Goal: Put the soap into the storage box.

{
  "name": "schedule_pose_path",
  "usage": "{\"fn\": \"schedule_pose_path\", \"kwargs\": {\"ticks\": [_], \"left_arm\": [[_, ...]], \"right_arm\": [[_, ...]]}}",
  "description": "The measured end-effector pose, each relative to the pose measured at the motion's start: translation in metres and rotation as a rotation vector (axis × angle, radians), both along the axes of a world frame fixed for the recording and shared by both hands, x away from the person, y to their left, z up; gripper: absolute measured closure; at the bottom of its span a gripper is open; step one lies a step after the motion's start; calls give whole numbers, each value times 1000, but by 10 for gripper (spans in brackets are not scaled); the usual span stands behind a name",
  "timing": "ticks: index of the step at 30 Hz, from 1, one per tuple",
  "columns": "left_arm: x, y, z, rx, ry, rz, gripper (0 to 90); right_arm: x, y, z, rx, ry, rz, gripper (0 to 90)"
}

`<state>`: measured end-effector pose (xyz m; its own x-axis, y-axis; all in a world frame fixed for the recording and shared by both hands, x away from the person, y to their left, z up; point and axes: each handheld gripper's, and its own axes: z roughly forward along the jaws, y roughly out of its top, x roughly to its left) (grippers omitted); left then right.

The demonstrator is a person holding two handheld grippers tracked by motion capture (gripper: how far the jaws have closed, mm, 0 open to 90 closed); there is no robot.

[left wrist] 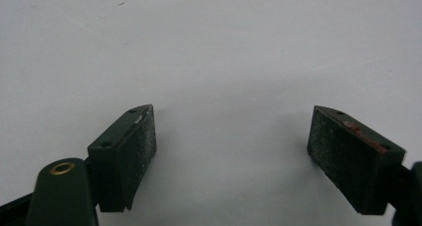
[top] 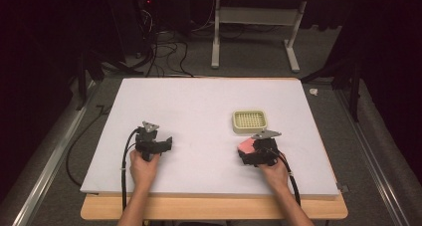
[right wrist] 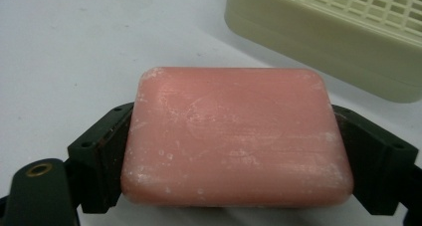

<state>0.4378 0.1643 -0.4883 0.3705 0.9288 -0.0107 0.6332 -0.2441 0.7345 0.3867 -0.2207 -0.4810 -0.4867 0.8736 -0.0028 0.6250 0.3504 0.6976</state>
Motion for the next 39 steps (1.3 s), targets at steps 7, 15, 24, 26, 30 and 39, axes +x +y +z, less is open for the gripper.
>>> {"fn": "schedule_pose_path", "kwargs": {"ticks": [7, 15, 24, 26, 30, 39], "left_arm": [[0, 0, 0, 0, 0, 0, 198], [0, 0, 0, -1, 0, 1, 198], [0, 0, 0, 1, 0, 0, 198], [0, 0, 0, 1, 0, 0, 198], [0, 0, 0, 1, 0, 0, 198], [0, 0, 0, 1, 0, 0, 198]], "right_arm": [[-2, -3, 8, 48, -7, 19, 137], [-5, -9, 16, 91, -12, 2, 137], [-8, -19, 26, 132, -24, -13, 137], [-8, -21, 29, 135, -32, -17, 137], [-9, -24, 33, 143, -47, -28, 137], [-6, -31, 36, 157, -42, -57, 137]]}}
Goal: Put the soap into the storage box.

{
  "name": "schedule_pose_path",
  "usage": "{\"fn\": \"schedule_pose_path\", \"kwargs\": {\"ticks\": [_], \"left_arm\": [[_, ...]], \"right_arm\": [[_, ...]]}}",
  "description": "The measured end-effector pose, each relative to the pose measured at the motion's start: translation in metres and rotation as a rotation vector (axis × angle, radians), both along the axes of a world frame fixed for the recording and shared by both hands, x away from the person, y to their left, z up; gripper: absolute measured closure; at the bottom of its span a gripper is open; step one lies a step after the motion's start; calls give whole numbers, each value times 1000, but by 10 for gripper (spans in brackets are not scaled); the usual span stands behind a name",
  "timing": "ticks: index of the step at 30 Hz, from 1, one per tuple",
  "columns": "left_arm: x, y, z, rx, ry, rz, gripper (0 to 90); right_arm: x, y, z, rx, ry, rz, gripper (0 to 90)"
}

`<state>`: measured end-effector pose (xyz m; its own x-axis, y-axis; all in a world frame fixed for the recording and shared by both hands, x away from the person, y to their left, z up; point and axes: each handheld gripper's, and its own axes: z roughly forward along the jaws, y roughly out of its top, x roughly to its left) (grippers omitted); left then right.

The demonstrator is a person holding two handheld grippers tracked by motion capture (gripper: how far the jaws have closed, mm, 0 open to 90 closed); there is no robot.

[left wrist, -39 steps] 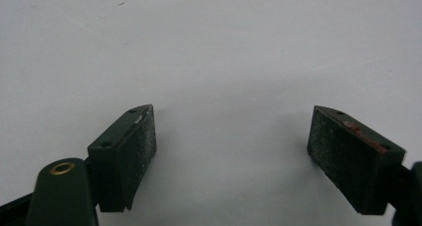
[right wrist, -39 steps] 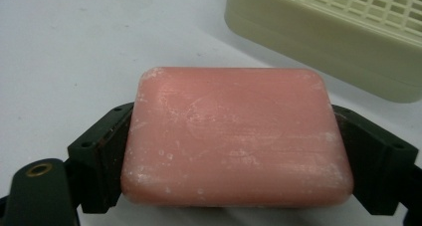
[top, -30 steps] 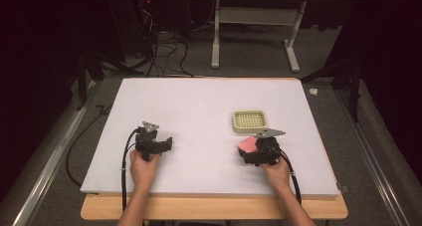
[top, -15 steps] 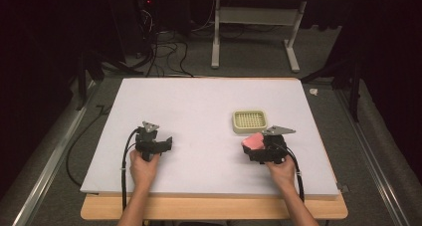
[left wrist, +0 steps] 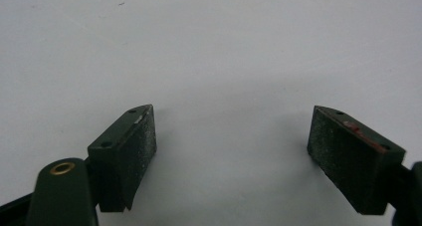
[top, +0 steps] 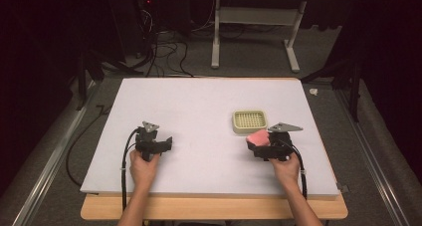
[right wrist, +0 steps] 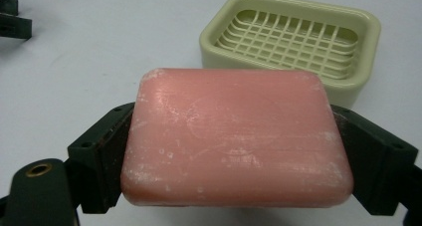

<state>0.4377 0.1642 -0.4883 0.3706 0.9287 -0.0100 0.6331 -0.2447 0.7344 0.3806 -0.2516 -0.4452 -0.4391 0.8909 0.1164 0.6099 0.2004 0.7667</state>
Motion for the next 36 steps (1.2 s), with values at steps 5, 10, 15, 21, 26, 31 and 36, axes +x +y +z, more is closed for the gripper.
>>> {"fn": "schedule_pose_path", "kwargs": {"ticks": [5, 10, 15, 21, 26, 31, 36], "left_arm": [[0, 0, 0, 0, 0, 0, 198], [0, 0, 0, 0, 0, 0, 198], [0, 0, 0, 0, 0, 0, 198], [0, 0, 0, 0, 2, -1, 198], [0, 0, 0, 0, 0, 0, 198], [0, 0, 0, 0, 0, 0, 198], [0, 0, 0, 0, 0, 0, 198]], "right_arm": [[2, -3, 3, 9, -1, -13, 137], [7, -5, 8, 11, 0, -18, 137], [13, -8, 11, 27, 3, -25, 137], [19, -8, 15, 31, 9, -30, 137], [25, -9, 17, 34, 15, -35, 137], [33, -8, 18, 24, 24, -48, 137], [40, -6, 15, 17, 41, -61, 137]]}}
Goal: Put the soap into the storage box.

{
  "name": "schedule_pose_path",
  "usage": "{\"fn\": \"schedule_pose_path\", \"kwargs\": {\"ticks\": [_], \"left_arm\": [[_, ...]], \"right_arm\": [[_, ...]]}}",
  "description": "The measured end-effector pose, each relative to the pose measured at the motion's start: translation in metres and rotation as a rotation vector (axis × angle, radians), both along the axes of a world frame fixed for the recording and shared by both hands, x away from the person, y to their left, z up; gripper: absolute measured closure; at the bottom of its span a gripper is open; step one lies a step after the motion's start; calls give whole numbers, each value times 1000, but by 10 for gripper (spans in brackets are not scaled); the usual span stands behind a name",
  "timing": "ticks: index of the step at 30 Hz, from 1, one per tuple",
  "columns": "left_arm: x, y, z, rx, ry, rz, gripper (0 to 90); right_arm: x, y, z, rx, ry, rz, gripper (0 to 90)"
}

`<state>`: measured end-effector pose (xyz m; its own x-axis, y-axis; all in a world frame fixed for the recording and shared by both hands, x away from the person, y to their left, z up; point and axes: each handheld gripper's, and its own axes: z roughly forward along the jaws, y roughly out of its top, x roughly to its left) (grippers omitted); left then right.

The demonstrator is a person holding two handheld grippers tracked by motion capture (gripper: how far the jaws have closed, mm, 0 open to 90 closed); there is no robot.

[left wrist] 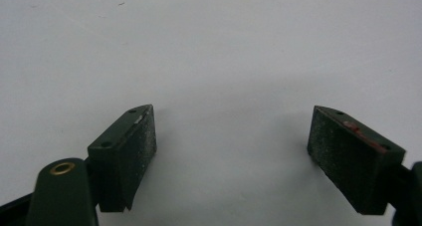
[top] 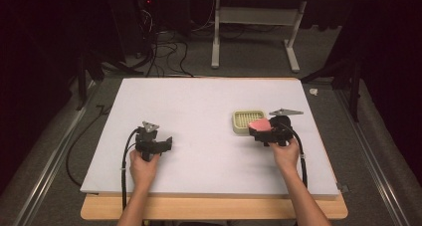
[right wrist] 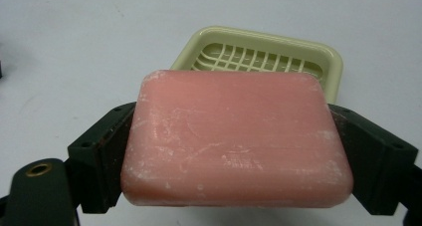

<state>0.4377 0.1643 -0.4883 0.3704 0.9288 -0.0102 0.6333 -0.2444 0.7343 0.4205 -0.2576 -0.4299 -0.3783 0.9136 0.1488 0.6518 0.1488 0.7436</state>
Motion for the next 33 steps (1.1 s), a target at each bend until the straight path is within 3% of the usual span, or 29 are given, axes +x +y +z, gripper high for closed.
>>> {"fn": "schedule_pose_path", "kwargs": {"ticks": [23, 33], "left_arm": [[0, 0, 0, 1, 0, 0, 198], [0, 0, 0, 1, -1, 0, 198]], "right_arm": [[42, 26, -7, -90, 67, -55, 137], [51, 30, -12, -107, 93, -69, 137]]}}
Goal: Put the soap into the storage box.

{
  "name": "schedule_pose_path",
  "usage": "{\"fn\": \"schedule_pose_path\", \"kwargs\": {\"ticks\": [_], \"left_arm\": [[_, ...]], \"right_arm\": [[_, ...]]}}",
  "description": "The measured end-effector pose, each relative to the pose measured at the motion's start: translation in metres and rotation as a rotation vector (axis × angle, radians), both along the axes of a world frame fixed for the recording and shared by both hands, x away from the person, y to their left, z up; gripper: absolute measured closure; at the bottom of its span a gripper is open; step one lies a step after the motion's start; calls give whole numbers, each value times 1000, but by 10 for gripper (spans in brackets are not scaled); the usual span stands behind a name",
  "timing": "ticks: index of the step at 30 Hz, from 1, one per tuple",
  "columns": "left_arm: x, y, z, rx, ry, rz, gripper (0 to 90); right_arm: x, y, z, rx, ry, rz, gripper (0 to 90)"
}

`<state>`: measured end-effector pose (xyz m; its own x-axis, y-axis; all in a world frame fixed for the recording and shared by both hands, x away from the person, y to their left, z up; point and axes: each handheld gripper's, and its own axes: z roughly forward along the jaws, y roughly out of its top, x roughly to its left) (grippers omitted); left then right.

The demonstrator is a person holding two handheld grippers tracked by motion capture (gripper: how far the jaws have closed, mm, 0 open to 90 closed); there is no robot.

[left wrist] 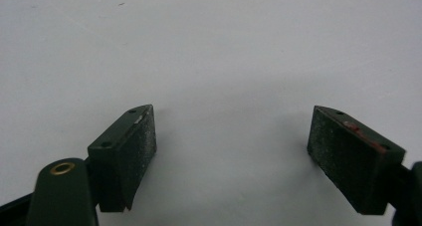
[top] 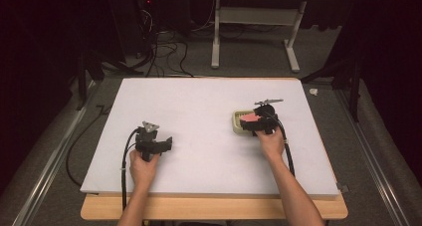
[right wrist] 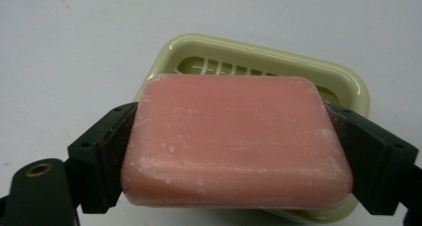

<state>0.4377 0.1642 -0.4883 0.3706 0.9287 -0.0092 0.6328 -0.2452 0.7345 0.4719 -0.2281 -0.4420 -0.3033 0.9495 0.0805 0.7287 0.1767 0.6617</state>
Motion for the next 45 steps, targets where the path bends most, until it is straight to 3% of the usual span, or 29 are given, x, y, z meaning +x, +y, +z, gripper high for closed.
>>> {"fn": "schedule_pose_path", "kwargs": {"ticks": [15, 22, 45], "left_arm": [[0, 0, 0, 0, 0, 0, 198], [0, 0, 0, 0, 0, 0, 198], [0, 0, 0, 0, 0, 0, 198]], "right_arm": [[6, -2, -7, 2, 8, -42, 134], [3, -4, -1, 7, -29, -38, 132], [-7, -7, 11, 33, -81, -20, 140]]}}
